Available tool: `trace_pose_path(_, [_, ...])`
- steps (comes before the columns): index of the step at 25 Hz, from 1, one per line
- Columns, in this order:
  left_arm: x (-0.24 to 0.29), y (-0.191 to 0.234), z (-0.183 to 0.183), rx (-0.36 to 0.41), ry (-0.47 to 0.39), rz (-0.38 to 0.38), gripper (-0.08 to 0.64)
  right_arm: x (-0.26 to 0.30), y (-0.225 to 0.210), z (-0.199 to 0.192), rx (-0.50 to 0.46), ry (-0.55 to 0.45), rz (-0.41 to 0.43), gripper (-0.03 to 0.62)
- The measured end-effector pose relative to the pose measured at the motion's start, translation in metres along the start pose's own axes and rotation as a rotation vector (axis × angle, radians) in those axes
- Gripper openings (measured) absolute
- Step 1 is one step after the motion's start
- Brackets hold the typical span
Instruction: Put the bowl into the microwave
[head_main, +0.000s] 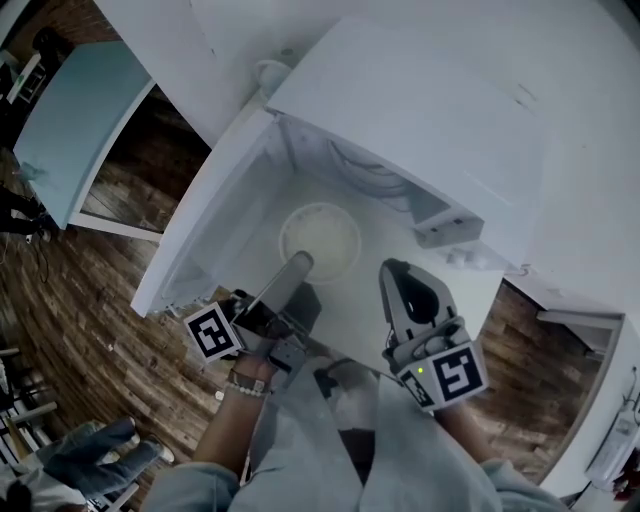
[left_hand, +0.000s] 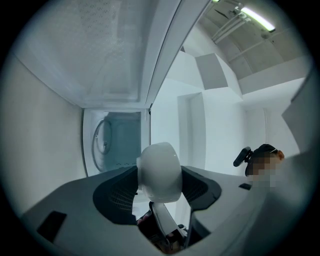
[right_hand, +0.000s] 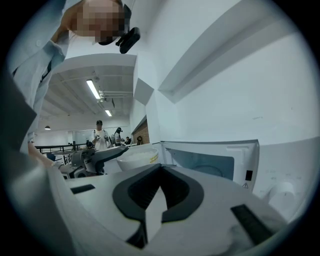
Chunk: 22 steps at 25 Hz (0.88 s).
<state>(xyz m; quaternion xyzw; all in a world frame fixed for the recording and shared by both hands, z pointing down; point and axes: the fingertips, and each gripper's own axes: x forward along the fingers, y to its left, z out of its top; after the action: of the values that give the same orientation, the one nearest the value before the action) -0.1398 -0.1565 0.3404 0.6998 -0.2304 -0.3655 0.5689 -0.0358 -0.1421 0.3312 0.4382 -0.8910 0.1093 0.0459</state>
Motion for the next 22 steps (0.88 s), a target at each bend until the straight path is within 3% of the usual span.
trace_pose_path(22, [0.070,0.088,0.015,-0.020,0.032,0.088,0.258,0.035,-0.052,-0.035,0.035,0.069,-0.053,0.003])
